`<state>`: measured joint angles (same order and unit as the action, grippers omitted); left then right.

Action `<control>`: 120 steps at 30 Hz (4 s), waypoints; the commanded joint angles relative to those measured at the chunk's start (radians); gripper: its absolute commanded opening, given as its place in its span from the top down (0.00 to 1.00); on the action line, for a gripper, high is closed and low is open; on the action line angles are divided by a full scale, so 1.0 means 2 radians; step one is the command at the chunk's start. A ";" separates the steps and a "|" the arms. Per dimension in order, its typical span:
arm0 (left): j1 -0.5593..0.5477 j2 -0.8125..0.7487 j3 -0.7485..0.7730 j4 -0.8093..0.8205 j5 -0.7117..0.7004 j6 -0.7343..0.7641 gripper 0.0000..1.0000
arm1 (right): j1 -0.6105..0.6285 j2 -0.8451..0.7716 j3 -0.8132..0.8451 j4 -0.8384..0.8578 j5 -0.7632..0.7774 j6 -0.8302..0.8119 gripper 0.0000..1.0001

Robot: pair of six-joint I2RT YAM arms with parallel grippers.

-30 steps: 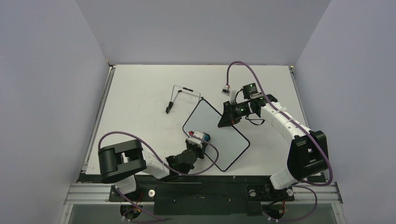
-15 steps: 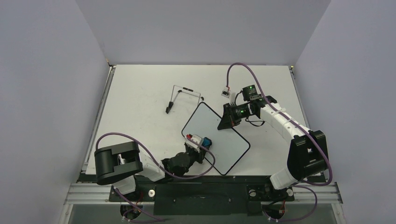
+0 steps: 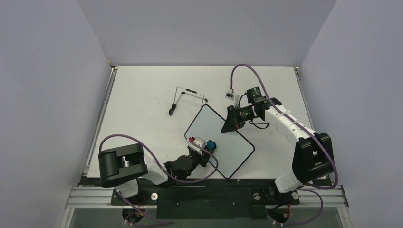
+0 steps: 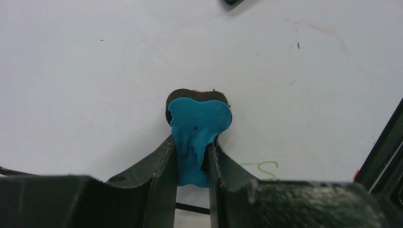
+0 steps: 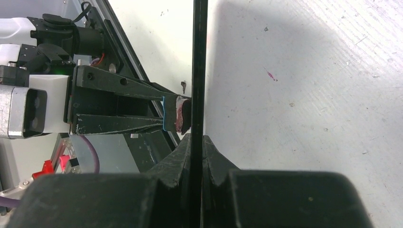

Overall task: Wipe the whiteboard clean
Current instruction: Erase the whiteboard at the whiteboard stand.

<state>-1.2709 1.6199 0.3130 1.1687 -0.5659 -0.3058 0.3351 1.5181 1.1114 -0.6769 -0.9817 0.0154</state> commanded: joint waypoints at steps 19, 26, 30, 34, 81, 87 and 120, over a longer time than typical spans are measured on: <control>-0.077 0.048 0.064 -0.039 -0.156 0.043 1.00 | 0.007 -0.027 0.000 0.036 -0.077 0.054 1.00; -0.012 0.041 0.035 -0.042 -0.155 0.019 1.00 | 0.007 -0.030 -0.001 0.038 -0.075 0.056 1.00; 0.000 0.040 0.035 -0.038 -0.138 0.022 1.00 | 0.006 -0.034 -0.003 0.040 -0.073 0.058 1.00; -0.008 0.035 0.027 -0.001 -0.090 0.033 1.00 | 0.007 -0.033 -0.002 0.040 -0.074 0.058 1.00; 0.001 -0.023 -0.011 0.012 0.020 0.028 1.00 | 0.003 -0.028 0.001 0.041 -0.076 0.060 1.00; 0.001 -0.008 0.030 -0.002 0.128 0.020 1.00 | 0.003 -0.027 0.001 0.041 -0.077 0.059 1.00; 0.093 0.020 0.247 -0.442 0.056 -0.083 1.00 | -0.001 -0.041 -0.003 0.042 -0.074 0.059 1.00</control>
<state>-1.2133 1.6302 0.8848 0.4683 -0.3649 -0.4389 0.2996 1.5070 1.0985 -0.5461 -0.9741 0.0475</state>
